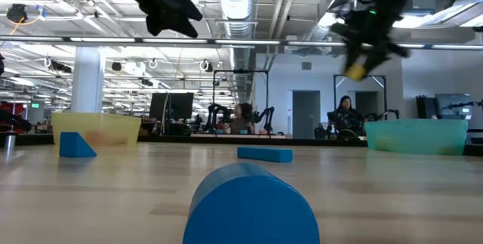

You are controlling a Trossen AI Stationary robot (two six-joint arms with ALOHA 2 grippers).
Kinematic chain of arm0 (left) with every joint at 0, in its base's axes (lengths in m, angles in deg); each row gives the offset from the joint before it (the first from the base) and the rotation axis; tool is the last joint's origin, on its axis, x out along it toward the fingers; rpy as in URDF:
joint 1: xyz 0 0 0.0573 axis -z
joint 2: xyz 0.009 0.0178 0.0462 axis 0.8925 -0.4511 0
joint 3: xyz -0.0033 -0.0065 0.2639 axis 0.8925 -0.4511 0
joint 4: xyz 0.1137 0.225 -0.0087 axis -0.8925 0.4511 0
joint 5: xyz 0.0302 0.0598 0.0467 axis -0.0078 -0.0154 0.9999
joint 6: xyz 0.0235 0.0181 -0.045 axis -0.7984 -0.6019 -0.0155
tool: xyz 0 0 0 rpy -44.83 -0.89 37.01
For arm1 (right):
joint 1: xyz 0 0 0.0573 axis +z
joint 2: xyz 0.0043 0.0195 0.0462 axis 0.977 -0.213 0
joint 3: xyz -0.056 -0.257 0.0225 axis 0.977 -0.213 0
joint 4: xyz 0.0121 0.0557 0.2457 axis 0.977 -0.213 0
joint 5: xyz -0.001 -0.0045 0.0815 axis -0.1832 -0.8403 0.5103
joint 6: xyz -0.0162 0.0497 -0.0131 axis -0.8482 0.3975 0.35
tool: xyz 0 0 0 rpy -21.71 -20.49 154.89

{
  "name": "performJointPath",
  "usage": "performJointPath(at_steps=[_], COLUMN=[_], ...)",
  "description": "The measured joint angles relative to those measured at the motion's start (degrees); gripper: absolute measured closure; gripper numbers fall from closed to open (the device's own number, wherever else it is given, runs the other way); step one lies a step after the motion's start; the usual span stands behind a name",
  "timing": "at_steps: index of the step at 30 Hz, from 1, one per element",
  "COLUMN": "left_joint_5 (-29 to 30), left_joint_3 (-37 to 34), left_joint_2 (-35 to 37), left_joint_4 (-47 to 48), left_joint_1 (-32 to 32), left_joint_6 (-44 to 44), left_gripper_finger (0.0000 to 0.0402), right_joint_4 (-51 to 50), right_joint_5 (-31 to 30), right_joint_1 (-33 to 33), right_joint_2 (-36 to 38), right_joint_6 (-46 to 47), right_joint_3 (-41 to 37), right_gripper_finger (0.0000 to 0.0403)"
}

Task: Sort & place blocks by color
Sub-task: Put the yellow block into the green bin, then put the top right blue block into the transparent bin

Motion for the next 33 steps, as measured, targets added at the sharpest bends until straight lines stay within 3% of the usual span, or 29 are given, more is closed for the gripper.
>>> performJointPath(at_steps=[4,8,14,21,28,30,33], left_joint_5=[3.3,7.9,8.9,8.7,9.5,10.8,12.5], left_joint_3=[0.0,0.0,0.0,0.0,0.0,0.0,0.0], left_joint_2=[0.2,0.2,0.2,0.2,0.2,0.1,0.1], left_joint_4=[1.6,1.4,2.8,13.3,18.6,19.1,19.1], left_joint_1=[0.0,0.0,0.1,1.8,6.2,7.7,10.0], left_joint_6=[2.3,3.8,5.0,12.3,15.7,16.6,17.9], left_gripper_finger=[0.0112,0.0111,0.0111,0.0111,0.0111,0.0111,0.0111], right_joint_4=[-19.7,-30.1,-30.1,-27.3,-26.0,-26.0,-25.6], right_joint_5=[-5.0,-7.9,-6.3,-4.6,-4.1,-3.1,-1.6], right_joint_1=[-6.2,-11.2,-15.7,-18.3,-18.2,-18.2,-16.8], right_joint_2=[3.1,2.4,-0.1,-0.9,-0.4,-0.4,0.2], right_joint_6=[-1.3,-3.1,-4.5,-5.2,-5.6,-5.6,-5.2], right_joint_3=[0.0,-0.1,-3.4,-10.1,-10.8,-10.8,-10.8], right_gripper_finger=[0.0237,0.0237,0.0237,0.0236,0.0068,0.0049,0.0053])
